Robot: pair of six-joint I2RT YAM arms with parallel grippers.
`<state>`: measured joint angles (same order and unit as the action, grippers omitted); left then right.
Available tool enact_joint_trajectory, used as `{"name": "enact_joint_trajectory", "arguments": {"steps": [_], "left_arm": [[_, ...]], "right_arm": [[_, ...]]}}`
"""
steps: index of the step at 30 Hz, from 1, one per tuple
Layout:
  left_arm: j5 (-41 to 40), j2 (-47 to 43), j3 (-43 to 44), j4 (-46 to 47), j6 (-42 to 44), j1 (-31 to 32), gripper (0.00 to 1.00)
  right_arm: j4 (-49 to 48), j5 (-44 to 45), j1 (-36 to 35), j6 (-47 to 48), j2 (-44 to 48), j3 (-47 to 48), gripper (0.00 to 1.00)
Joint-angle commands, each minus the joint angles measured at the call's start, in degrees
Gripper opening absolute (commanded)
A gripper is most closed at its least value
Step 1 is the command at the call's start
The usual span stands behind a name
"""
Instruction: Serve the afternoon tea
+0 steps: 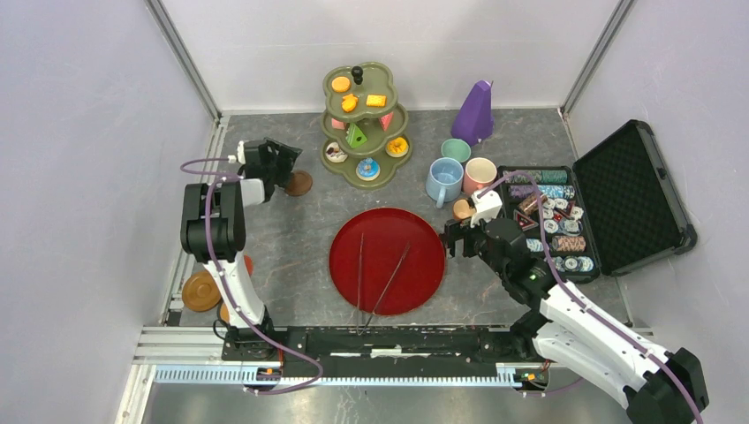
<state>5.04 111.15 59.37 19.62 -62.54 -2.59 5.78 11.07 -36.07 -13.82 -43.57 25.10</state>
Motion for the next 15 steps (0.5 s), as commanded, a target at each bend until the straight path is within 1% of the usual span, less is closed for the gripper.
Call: {"name": "enact_joint_trajectory", "arguments": {"steps": [1, 6, 9, 12, 15], "left_arm": [[0.62, 4.11, 6.04, -2.77, 3.51, -1.62, 0.87], [3.07, 8.09, 13.13, -4.42, 5.39, -1.72, 0.87], [3.91, 8.69, 15.76, -5.97, 5.25, -1.89, 0.88], [4.62, 6.70, 16.52, -6.96, 5.65, -1.97, 0.90], [4.82, 2.56, 16.49, -9.12, 6.74, -1.98, 0.94]], "right_arm": [[-0.20, 1.84, -0.14, -0.02, -1.09, 3.57, 0.98], [0.50, 2.01, -0.13, 0.39, -2.11, 4.93, 0.98], [1.75, 2.37, -0.12, 1.00, -2.31, 6.23, 0.98], [2.83, 3.78, -0.13, 1.50, -2.05, 6.98, 0.98], [3.30, 5.22, -0.10, 2.37, -2.55, 6.93, 0.98]]}}
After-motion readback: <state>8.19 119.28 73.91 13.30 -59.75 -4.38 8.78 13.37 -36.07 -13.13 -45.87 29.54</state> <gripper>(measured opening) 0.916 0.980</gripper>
